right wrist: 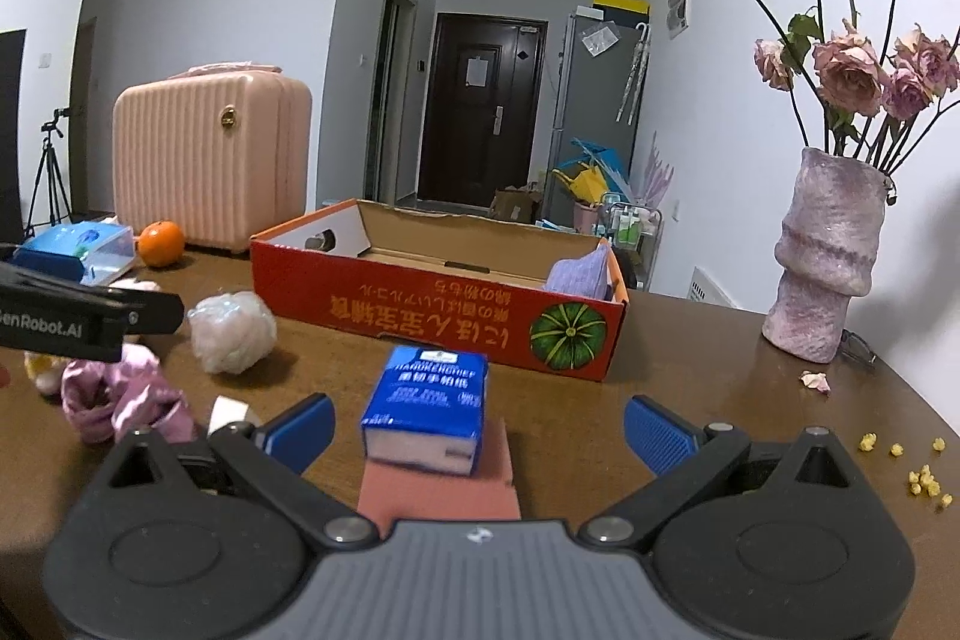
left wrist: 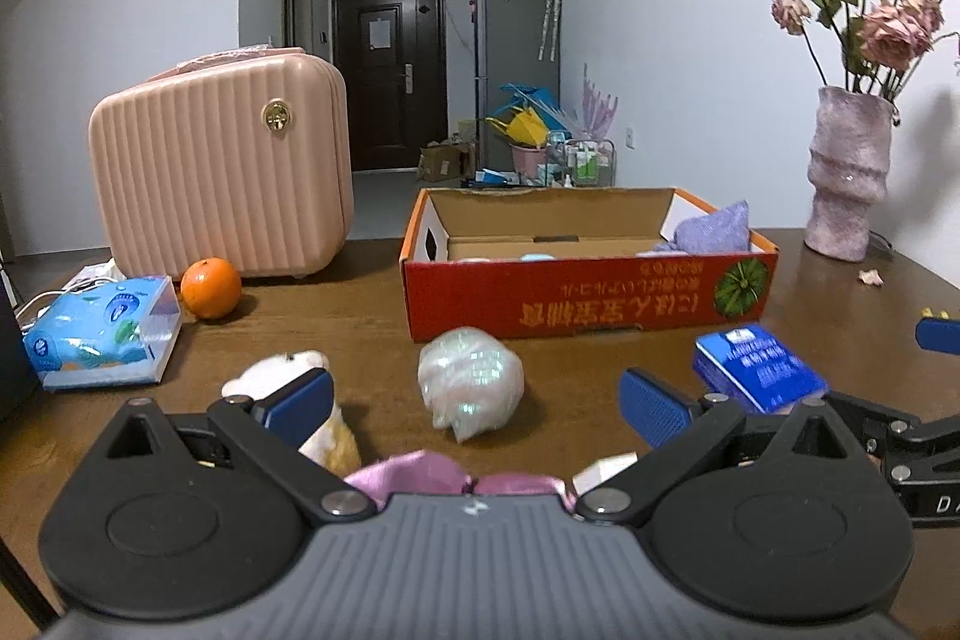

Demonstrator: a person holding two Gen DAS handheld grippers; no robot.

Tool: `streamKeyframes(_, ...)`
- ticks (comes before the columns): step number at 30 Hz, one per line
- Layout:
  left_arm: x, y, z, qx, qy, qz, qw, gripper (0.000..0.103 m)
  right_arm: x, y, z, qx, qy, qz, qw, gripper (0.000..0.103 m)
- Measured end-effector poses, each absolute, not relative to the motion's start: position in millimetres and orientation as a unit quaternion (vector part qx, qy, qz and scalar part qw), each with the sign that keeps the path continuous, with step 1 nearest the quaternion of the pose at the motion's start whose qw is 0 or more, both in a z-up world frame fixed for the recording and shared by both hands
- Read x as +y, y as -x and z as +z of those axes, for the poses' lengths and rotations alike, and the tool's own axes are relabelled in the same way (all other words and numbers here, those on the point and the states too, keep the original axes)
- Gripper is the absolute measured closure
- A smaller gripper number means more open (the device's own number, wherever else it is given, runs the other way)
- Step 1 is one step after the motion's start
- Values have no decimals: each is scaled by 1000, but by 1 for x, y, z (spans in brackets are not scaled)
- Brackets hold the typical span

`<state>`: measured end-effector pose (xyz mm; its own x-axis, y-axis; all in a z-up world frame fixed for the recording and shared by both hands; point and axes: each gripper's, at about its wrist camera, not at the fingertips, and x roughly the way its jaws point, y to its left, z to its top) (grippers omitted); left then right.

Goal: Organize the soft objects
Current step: 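Move both tools back toward the remaining items on the table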

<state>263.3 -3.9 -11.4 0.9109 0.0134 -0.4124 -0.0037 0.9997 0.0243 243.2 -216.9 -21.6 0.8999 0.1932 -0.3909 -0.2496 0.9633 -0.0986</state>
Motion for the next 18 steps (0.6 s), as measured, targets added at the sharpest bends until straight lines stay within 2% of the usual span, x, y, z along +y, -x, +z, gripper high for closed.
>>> streamKeyframes(18,8,-219,-30,250,-22,-14,968,0,-208,-204,-30,207,80,129,967,0)
